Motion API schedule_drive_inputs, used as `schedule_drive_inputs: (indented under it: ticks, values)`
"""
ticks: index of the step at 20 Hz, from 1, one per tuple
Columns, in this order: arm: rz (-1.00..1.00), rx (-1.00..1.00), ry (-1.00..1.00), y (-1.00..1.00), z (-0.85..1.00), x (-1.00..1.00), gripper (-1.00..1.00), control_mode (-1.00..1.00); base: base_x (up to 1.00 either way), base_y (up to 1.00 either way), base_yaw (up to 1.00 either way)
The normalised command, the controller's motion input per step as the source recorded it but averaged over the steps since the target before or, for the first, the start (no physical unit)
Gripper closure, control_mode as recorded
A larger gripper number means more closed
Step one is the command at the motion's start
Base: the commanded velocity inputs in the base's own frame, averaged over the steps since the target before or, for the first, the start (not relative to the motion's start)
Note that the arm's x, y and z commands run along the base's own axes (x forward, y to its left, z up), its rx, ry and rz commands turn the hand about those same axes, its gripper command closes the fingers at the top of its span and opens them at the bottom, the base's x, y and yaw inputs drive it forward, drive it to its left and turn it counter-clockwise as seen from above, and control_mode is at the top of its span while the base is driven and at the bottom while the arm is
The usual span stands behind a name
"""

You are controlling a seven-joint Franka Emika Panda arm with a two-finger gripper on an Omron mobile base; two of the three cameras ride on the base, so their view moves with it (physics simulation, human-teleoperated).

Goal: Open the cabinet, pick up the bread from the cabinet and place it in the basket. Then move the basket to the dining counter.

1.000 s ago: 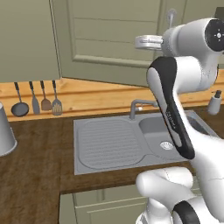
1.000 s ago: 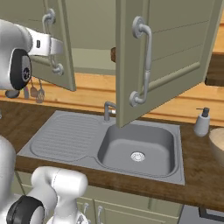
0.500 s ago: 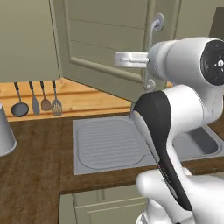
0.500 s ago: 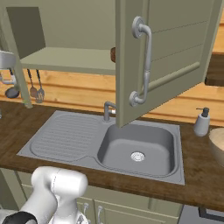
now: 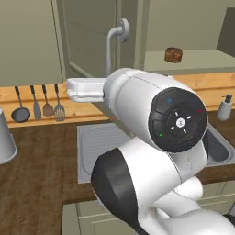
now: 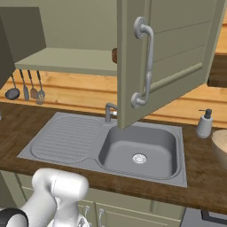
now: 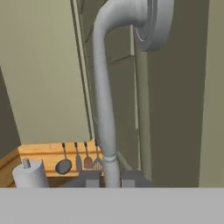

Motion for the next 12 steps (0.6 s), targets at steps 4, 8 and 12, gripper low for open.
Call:
schedule_drive_inputs:
  ticks: [4,8,12]
  values:
    - [0.0,0.0,0.0,0.84,0.0,-0.62,1.0,-1.0,0.0,0.0,0.0]
    - [0.0,0.0,0.0,-0.16,0.0,-0.83,-1.0,-1.0,0.0,0.0,0.0]
    - [-0.04,0.0,0.01,-0.79,0.0,-0.55,-1.0,-1.0,0.0,0.0,0.0]
